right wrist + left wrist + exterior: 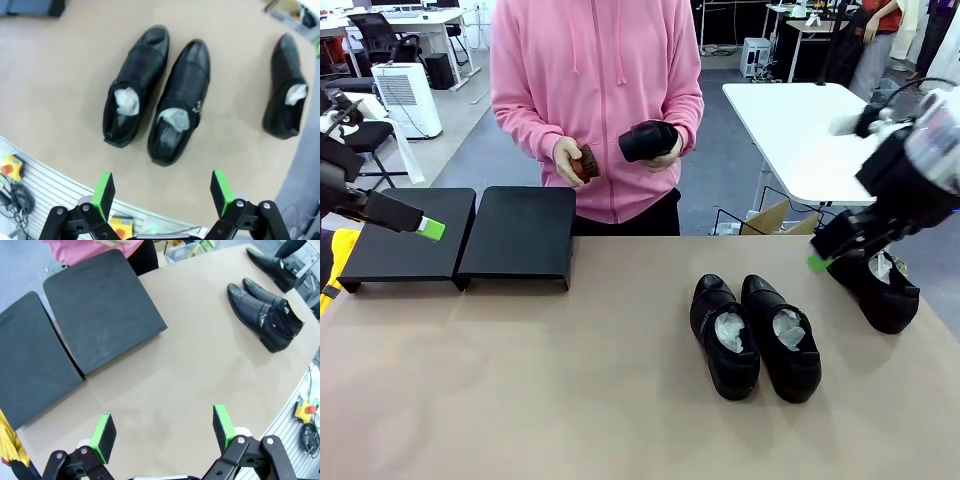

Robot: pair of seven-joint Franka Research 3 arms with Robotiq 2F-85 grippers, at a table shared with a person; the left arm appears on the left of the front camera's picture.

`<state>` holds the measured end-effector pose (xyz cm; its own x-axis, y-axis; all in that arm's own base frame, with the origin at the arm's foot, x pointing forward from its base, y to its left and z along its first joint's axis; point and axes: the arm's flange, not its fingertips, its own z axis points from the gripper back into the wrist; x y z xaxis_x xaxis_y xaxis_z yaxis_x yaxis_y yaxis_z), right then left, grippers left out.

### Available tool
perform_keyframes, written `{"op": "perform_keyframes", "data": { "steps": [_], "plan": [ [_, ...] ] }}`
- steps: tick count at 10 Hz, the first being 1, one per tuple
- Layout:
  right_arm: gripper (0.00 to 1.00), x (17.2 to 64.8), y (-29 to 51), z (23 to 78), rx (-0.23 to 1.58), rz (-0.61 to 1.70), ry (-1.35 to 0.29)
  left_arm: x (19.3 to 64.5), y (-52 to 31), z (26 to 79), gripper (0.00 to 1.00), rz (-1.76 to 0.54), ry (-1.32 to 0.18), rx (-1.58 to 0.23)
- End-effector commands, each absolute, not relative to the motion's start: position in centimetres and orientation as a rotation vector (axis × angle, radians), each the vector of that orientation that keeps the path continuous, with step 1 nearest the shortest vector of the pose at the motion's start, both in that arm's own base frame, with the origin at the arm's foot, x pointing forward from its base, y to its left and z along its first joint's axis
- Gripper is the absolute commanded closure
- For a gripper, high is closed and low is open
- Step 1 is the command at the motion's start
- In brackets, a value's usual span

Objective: Organize the shoes by placing them on the stand.
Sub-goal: Pick up one Shoe and place it in the middle of the table.

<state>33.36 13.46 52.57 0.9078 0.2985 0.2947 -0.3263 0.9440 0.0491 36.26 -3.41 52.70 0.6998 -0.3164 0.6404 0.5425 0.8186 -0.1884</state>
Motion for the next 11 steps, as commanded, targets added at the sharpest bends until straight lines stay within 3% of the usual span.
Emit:
{"op": "perform_keyframes", "data": {
  "steps": [1,4,6,11],
  "plan": [
    [0.00,34.2,15.7,52.1,0.097,0.300,-0.200,36.2,-3.1,52.7,0.00,-0.506,-0.637,-0.397],
    [0.00,34.3,17.0,49.1,0.097,0.312,-0.206,36.2,-3.1,52.7,0.00,-0.506,-0.637,-0.397],
    [0.36,34.4,17.0,49.0,0.087,0.283,-0.208,36.2,-3.1,52.7,0.00,-0.506,-0.637,-0.397],
    [0.36,34.4,16.7,49.0,0.084,0.321,-0.183,36.2,-3.1,52.7,0.00,-0.506,-0.637,-0.397]
  ]
}}
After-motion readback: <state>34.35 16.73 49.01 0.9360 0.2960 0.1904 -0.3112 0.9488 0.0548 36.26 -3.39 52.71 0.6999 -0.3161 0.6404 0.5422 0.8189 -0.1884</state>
